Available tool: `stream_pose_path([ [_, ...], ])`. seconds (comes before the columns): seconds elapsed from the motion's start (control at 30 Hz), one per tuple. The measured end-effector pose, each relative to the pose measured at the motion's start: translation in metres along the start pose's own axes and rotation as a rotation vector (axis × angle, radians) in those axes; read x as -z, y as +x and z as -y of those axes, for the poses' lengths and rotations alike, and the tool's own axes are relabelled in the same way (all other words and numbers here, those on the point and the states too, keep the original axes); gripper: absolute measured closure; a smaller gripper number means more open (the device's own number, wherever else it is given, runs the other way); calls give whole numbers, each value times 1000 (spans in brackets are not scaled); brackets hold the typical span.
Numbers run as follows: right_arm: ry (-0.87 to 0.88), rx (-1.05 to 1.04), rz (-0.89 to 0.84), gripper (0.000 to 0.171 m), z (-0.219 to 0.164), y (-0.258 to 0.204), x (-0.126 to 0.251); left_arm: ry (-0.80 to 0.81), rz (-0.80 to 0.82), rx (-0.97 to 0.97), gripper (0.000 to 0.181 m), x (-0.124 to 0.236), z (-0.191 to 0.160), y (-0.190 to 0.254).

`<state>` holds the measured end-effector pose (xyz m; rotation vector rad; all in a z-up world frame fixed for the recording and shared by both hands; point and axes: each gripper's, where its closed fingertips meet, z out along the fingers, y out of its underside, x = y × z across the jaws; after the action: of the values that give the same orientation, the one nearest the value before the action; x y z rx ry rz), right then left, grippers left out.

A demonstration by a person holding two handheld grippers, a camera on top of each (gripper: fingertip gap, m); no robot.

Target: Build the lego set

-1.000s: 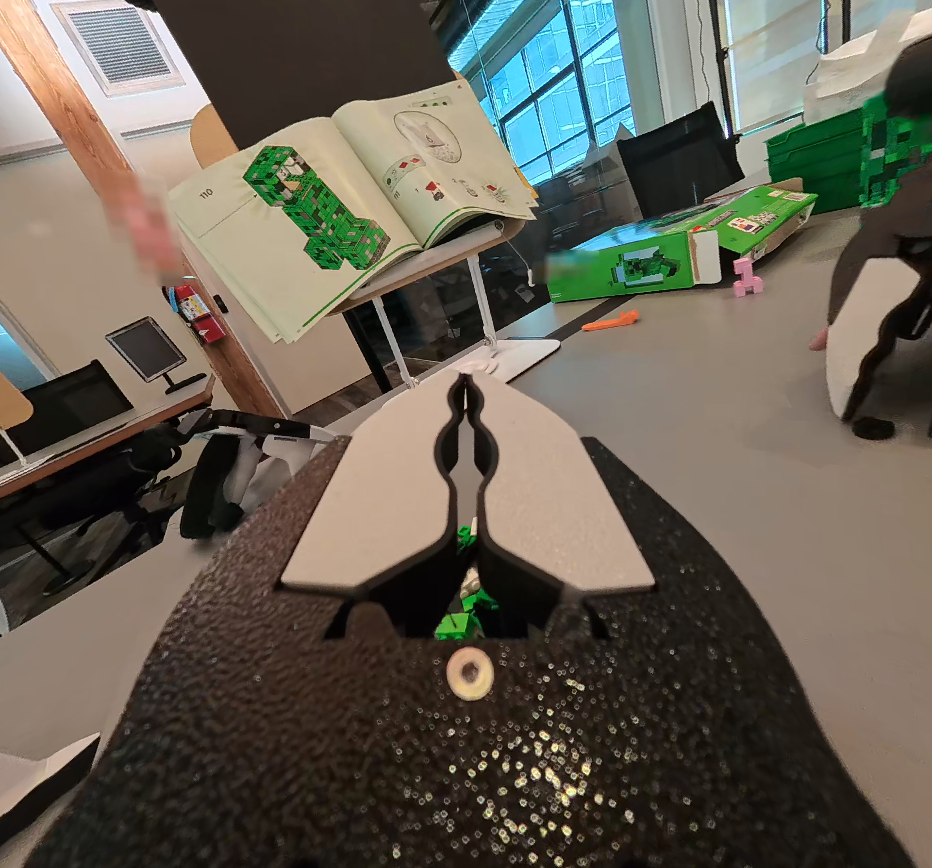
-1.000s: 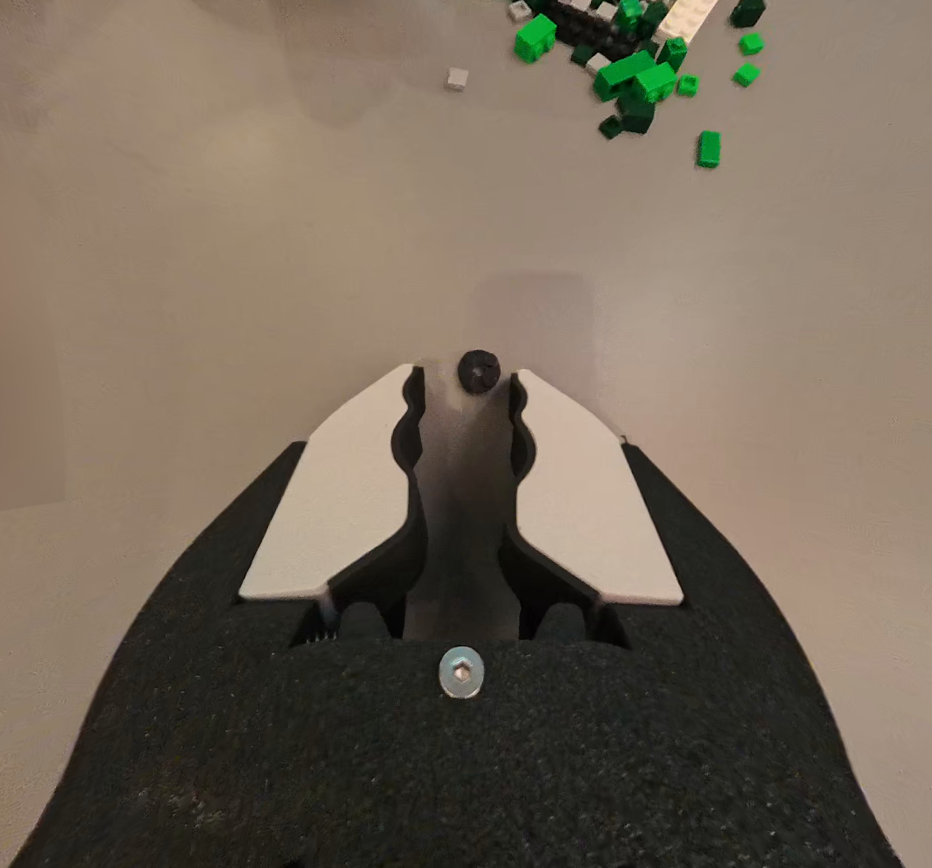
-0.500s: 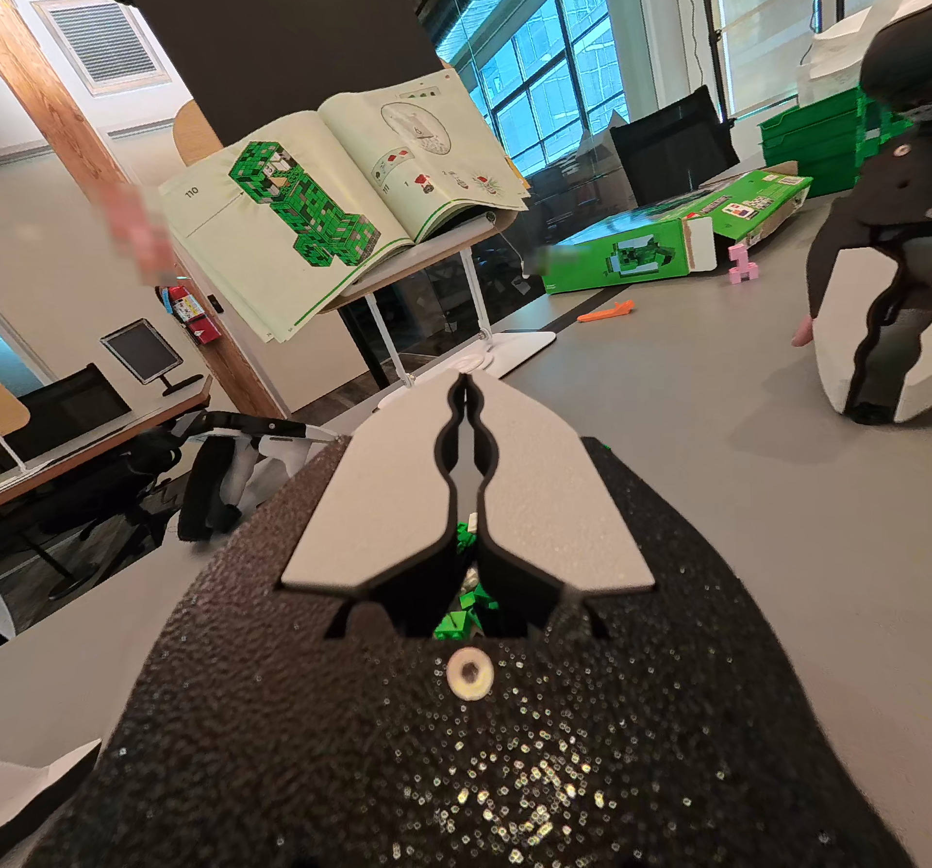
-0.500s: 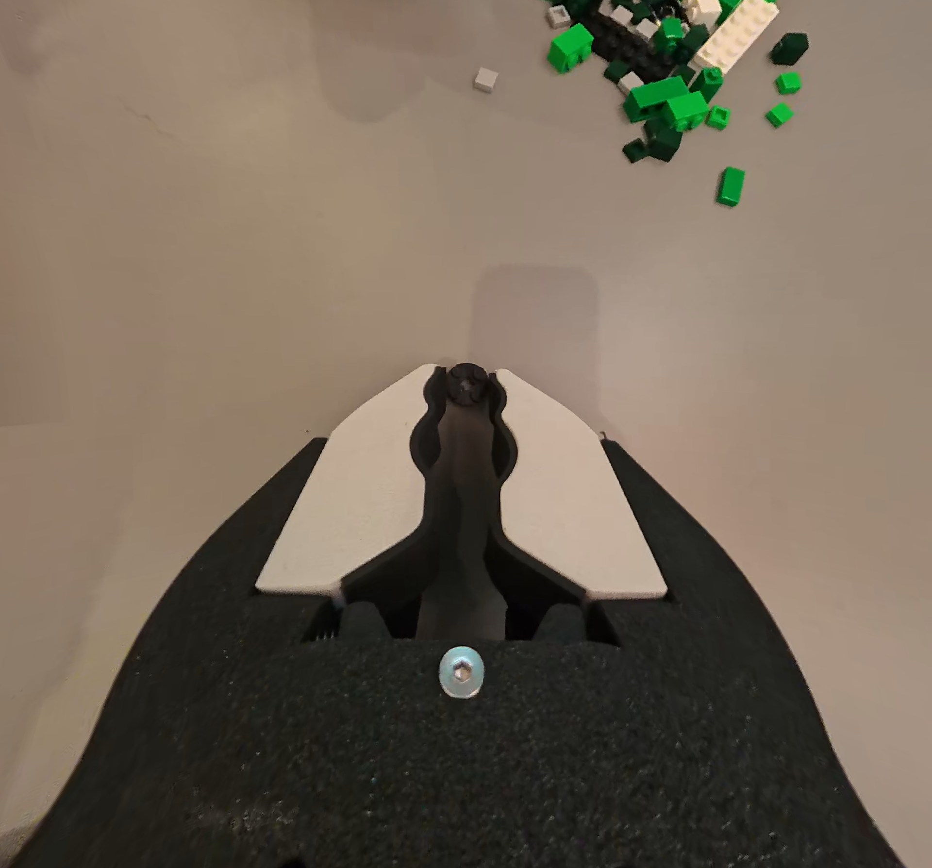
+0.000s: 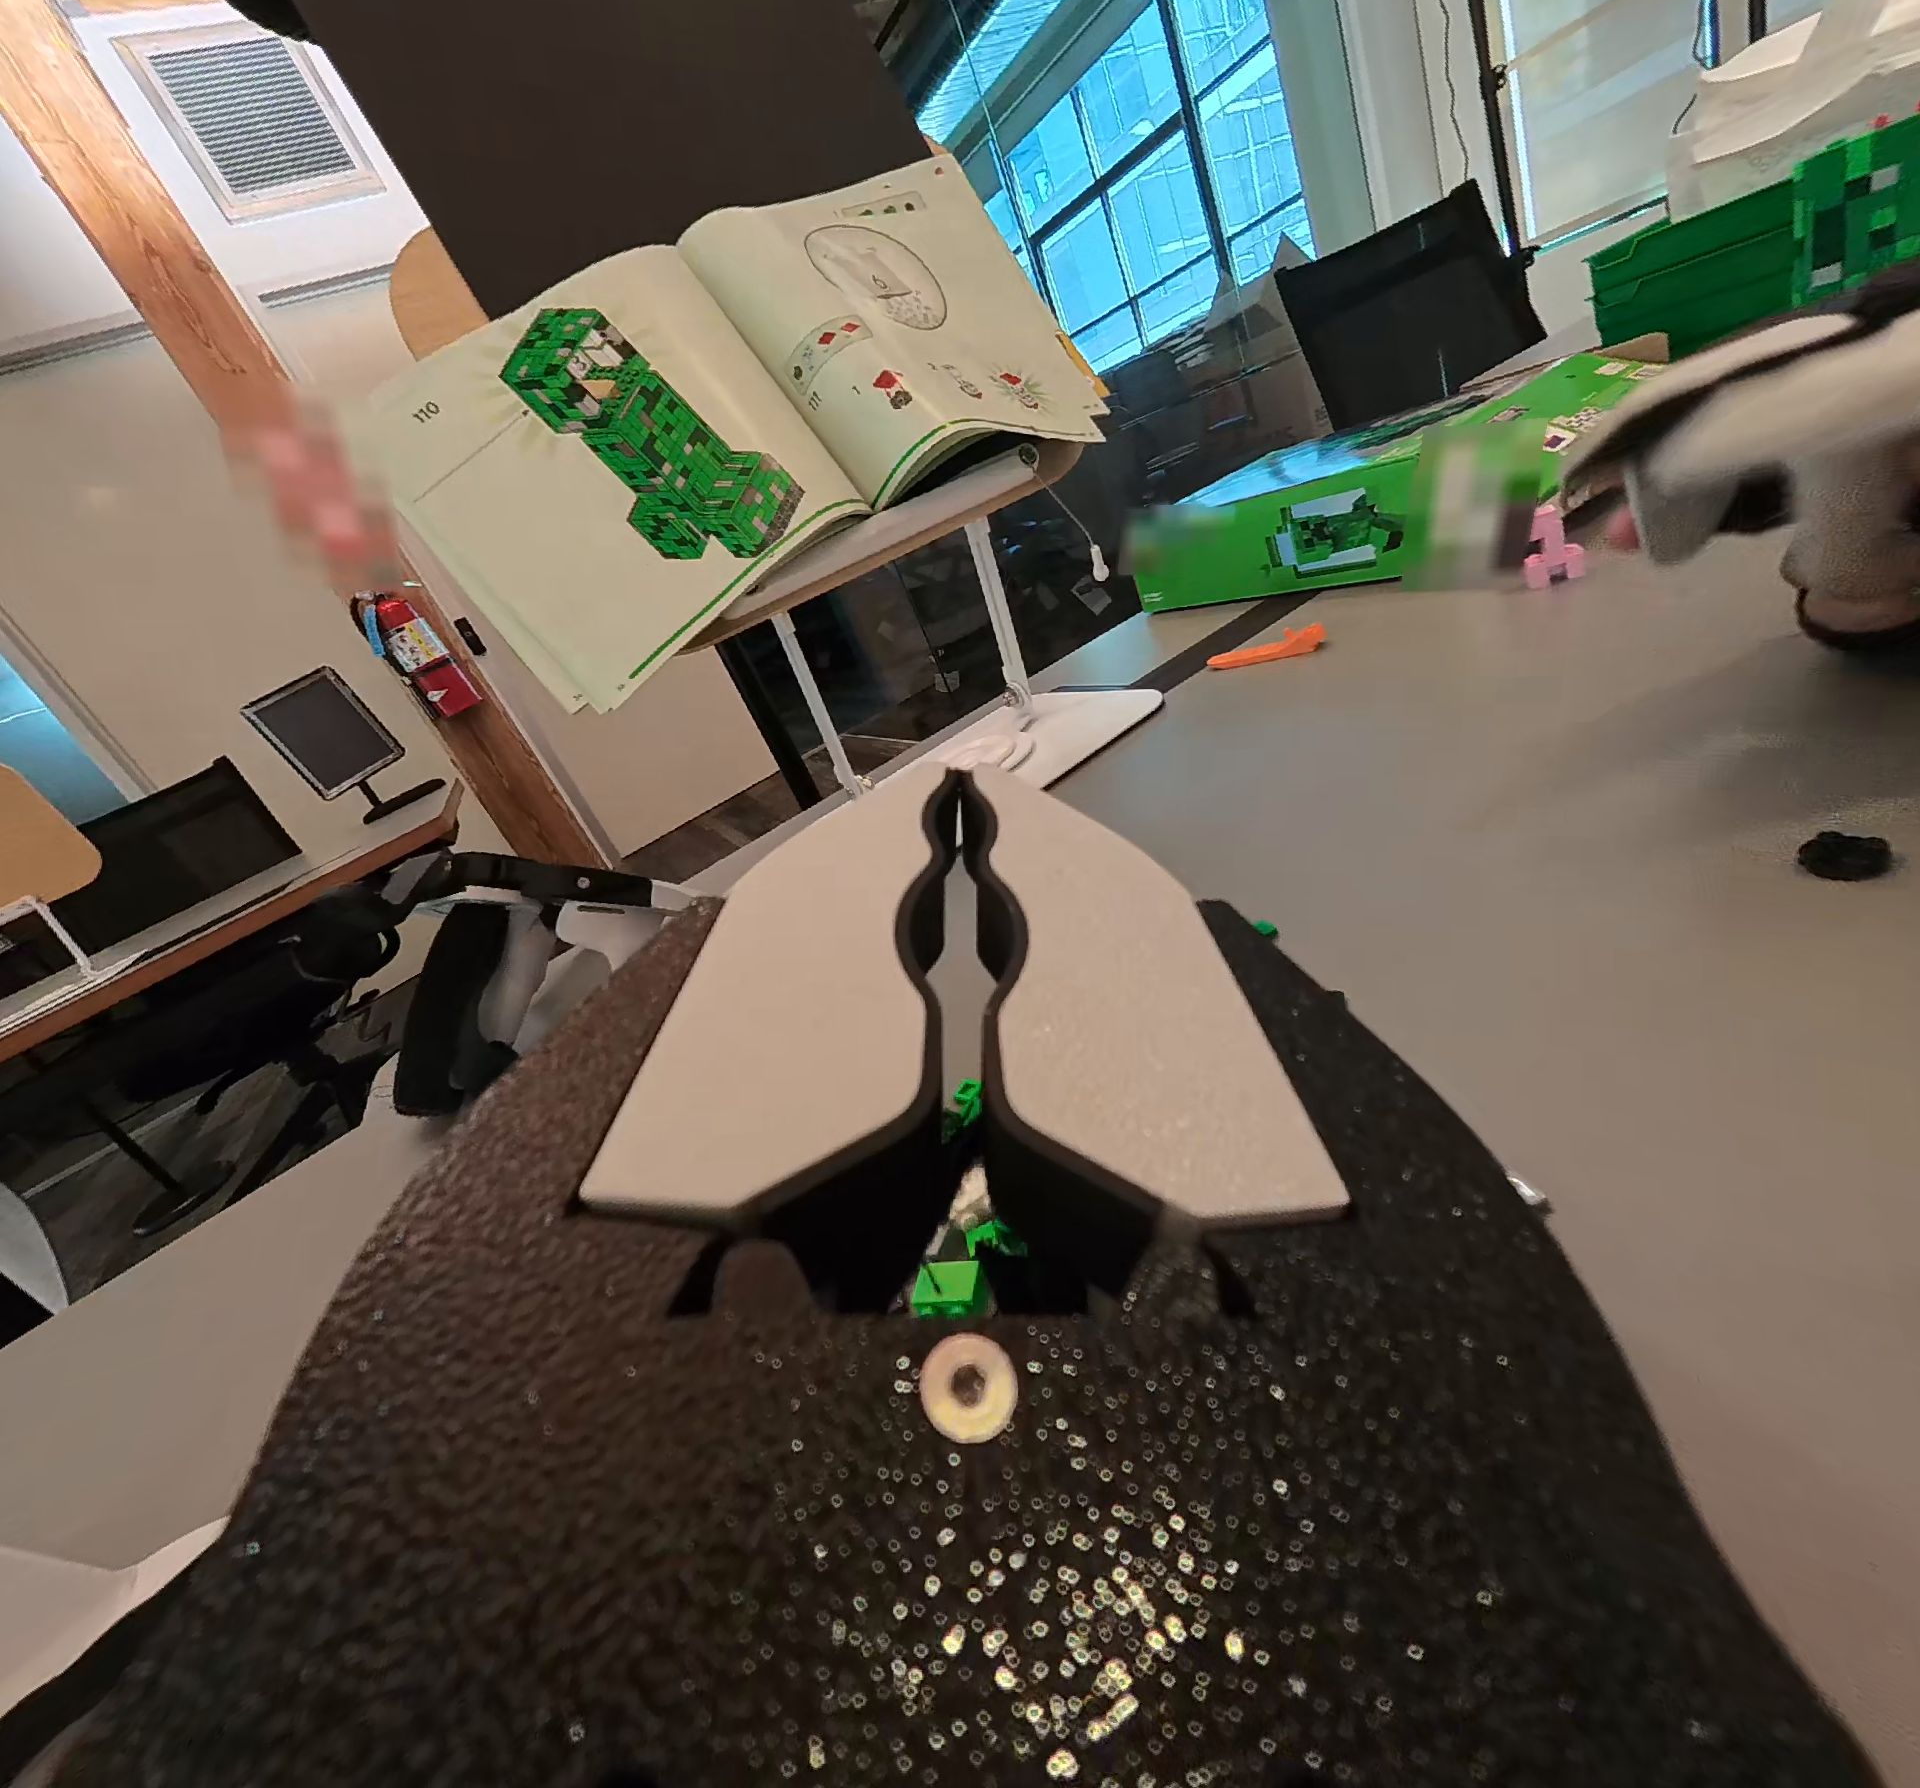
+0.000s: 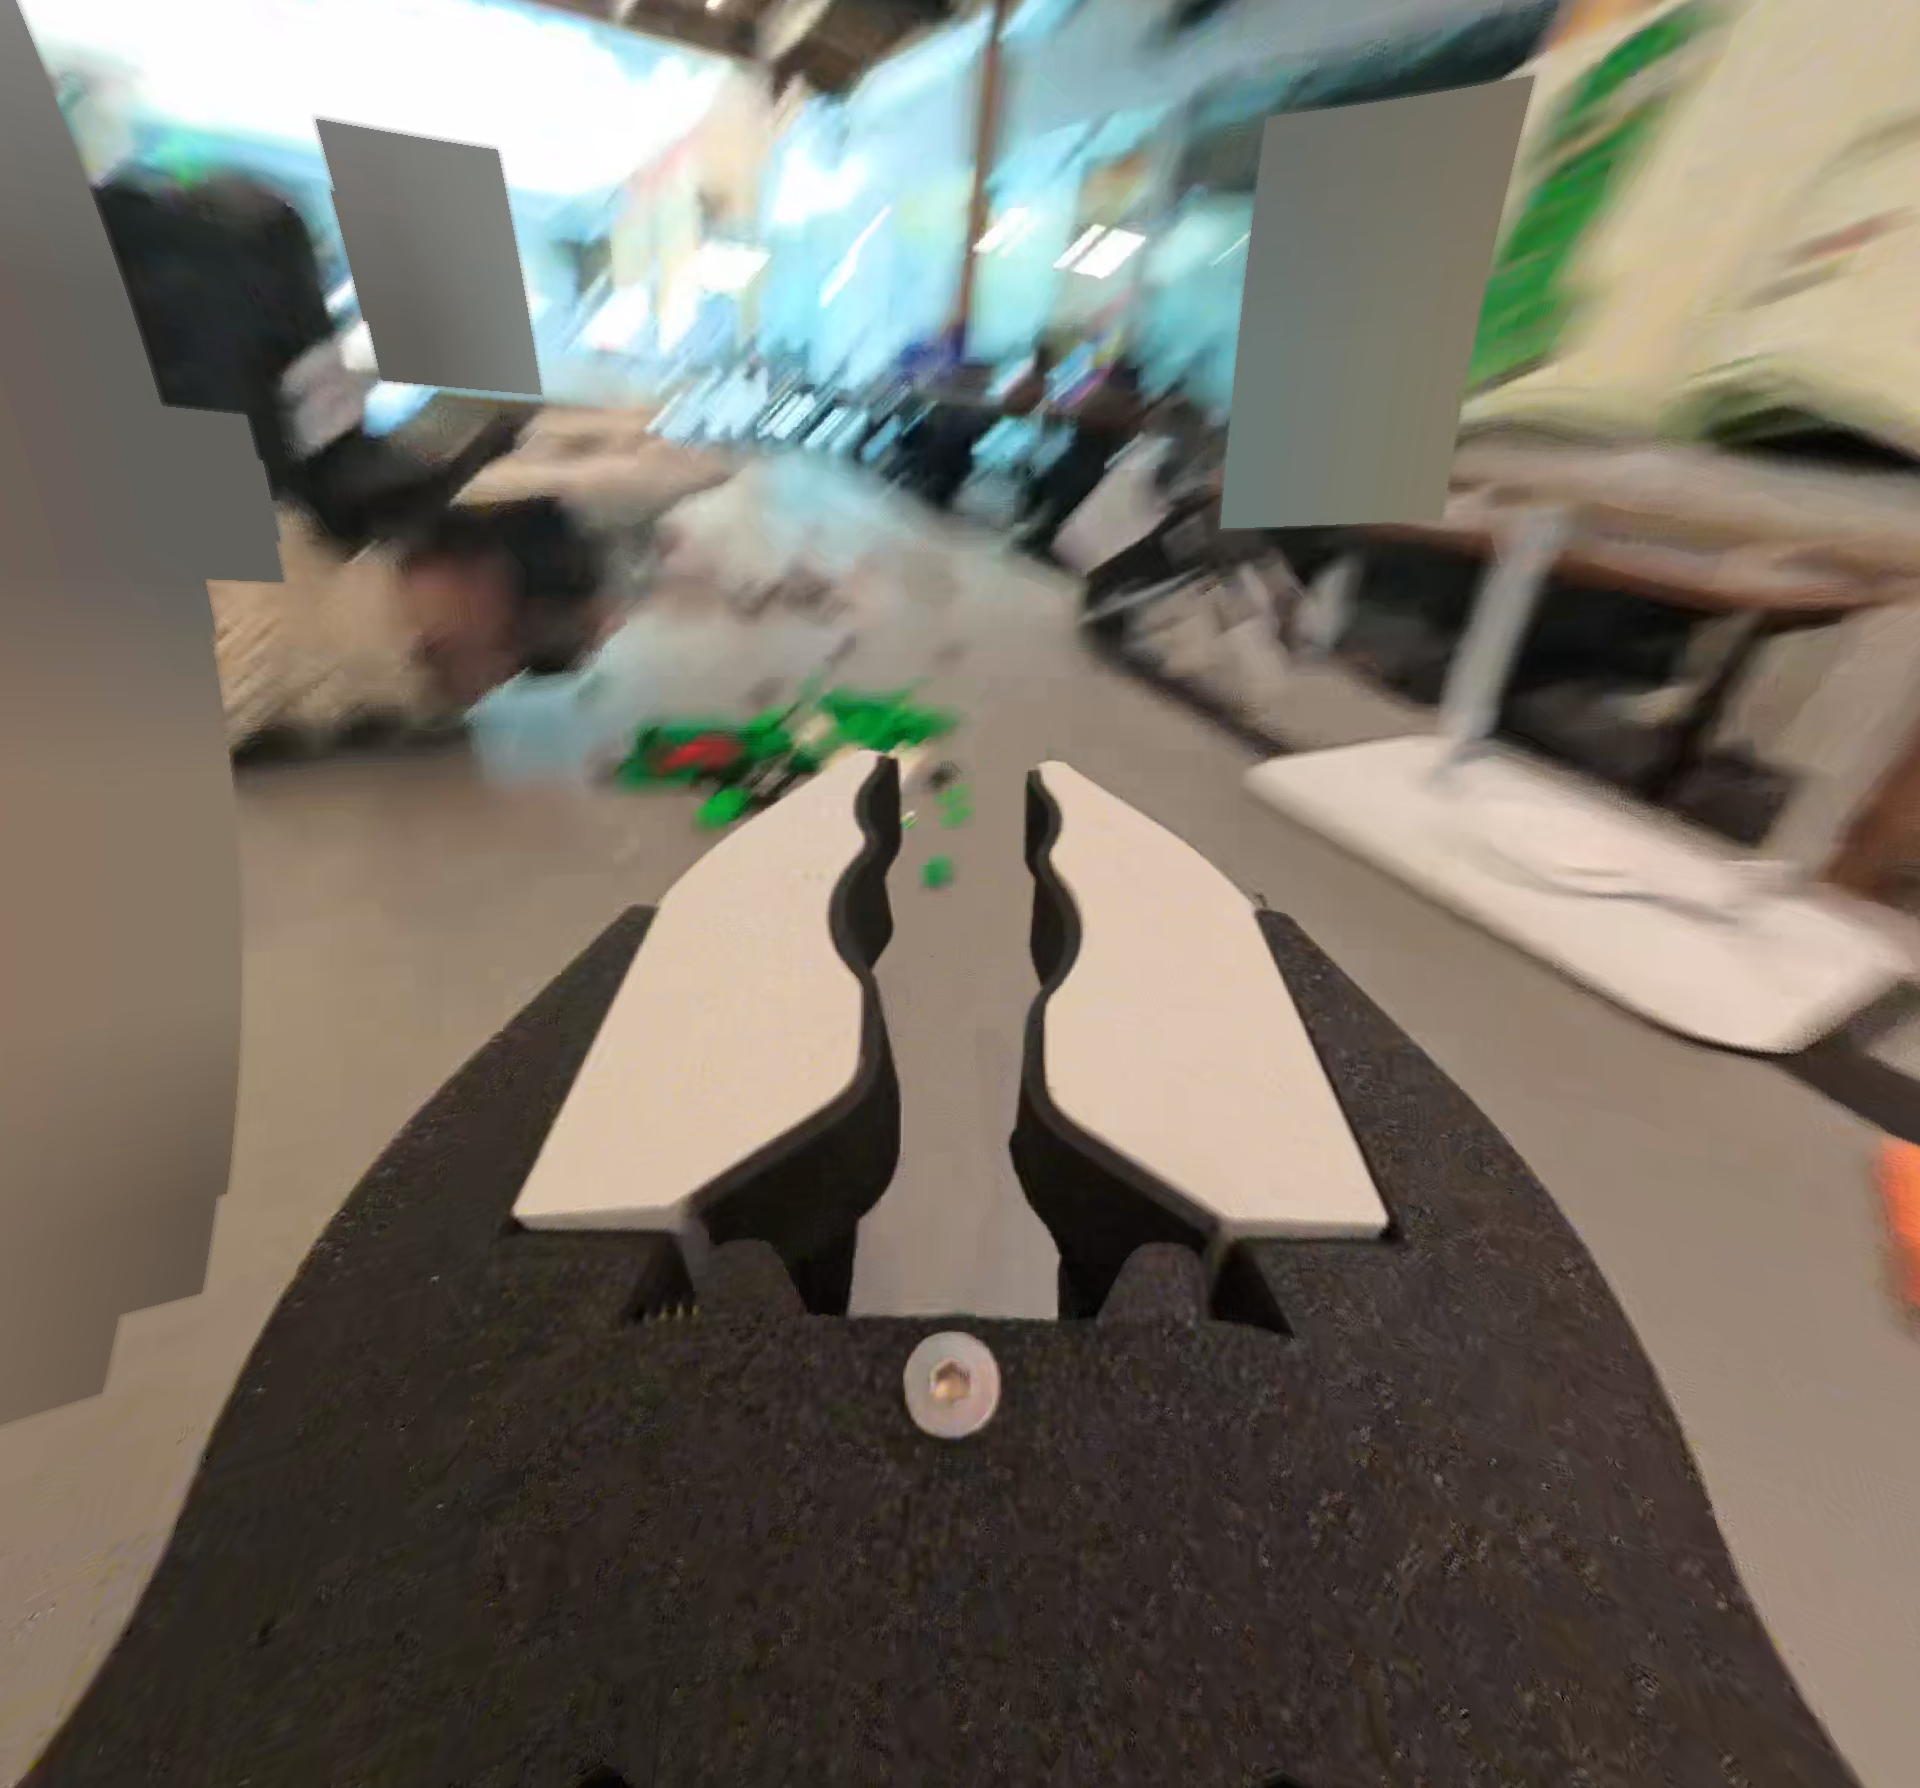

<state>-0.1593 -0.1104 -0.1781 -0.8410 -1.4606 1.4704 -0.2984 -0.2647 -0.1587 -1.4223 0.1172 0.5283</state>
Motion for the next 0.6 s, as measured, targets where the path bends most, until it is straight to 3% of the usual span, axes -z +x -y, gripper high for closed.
stream_pose_path([
  [0.07,149,12,-208,154,16,29,15,3,5,3,181,0,0,-1],
  [0.2,108,8,-386,158,10,58,27,4,9,6,181,0,0,-2],
  [0.43,71,74,-364,160,7,51,21,-35,118,-73,181,6,-2,-28],
  [0.6,-3,208,-332,161,0,37,10,-176,156,-5,169,15,-28,-63],
])
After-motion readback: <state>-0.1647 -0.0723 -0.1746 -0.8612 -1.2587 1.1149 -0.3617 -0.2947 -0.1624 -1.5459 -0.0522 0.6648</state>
